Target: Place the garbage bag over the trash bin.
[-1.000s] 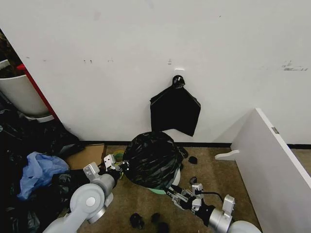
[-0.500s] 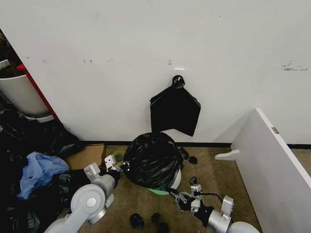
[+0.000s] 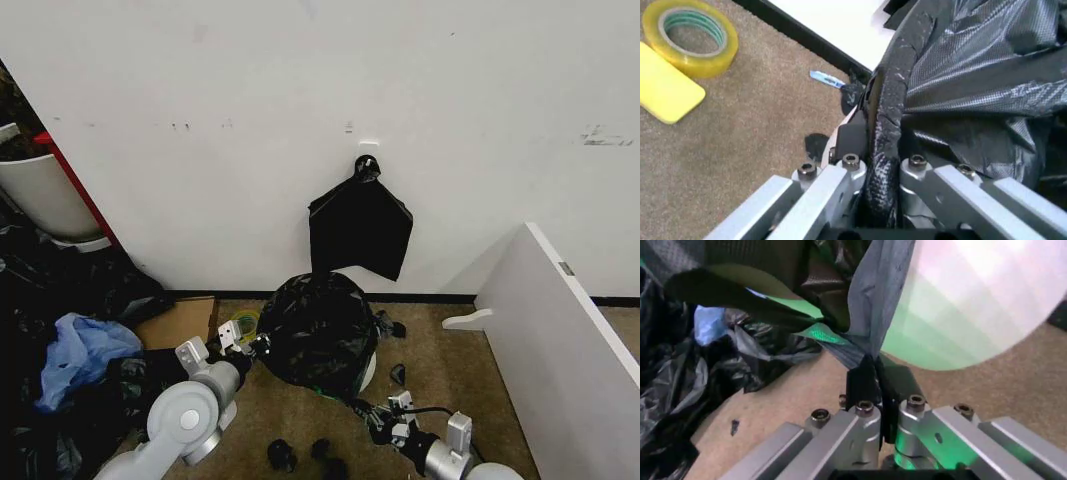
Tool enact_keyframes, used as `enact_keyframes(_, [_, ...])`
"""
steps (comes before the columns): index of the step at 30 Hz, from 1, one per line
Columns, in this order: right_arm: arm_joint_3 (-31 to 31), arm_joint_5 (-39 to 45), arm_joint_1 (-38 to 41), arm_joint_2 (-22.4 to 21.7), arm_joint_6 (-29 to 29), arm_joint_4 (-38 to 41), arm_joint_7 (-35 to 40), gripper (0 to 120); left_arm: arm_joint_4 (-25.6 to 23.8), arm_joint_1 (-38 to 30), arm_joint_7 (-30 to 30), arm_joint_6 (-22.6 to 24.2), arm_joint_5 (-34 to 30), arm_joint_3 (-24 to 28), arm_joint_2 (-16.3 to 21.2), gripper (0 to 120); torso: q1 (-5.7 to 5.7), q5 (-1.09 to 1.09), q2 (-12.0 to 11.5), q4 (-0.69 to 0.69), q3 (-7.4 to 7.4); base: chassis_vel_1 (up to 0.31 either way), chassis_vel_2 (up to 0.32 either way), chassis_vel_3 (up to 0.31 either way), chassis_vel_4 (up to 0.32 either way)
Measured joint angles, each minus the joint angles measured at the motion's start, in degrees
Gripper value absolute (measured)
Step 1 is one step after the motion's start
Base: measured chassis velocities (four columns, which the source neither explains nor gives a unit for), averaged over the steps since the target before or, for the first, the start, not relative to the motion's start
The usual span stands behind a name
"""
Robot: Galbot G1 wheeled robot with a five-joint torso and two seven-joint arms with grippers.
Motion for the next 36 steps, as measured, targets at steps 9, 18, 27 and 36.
enact_keyframes(9, [2.09, -5.40, -4.32, -1.10, 2.58, 2.19, -2.25, 25, 1.08, -0.62, -0.12, -0.62, 0.86, -0.14, -0.29, 2, 0.00, 0.01, 0.00, -0.01, 0.00, 0.000, 0.000, 0.000, 0.000])
enact_keyframes(18, [5.84, -7.81, -7.01, 0.29, 1.57, 8.12, 7.28, 60, 1.66, 0.07, 1.09, -2.51, 9.80, 0.94, -0.73, 2, 0.00, 0.00, 0.00, 0.00, 0.00, 0.000, 0.000, 0.000, 0.000])
enact_keyframes(27, [5.06, -10.59, -7.54, 1.19, -7.70, 24.46, 18.81, 50, 2.16, 1.72, 6.86, -6.46, 31.50, 3.23, -1.83, 2, 0.00, -0.01, 0.00, -0.01, 0.00, 0.000, 0.000, 0.000, 0.000])
enact_keyframes(36, [1.52, -10.17, -0.12, 2.77, -15.04, 24.64, 21.23, 11, 2.05, 1.57, 11.20, -8.98, 44.97, 9.61, -0.98, 2, 0.00, -0.01, 0.00, -0.02, 0.00, 0.000, 0.000, 0.000, 0.000])
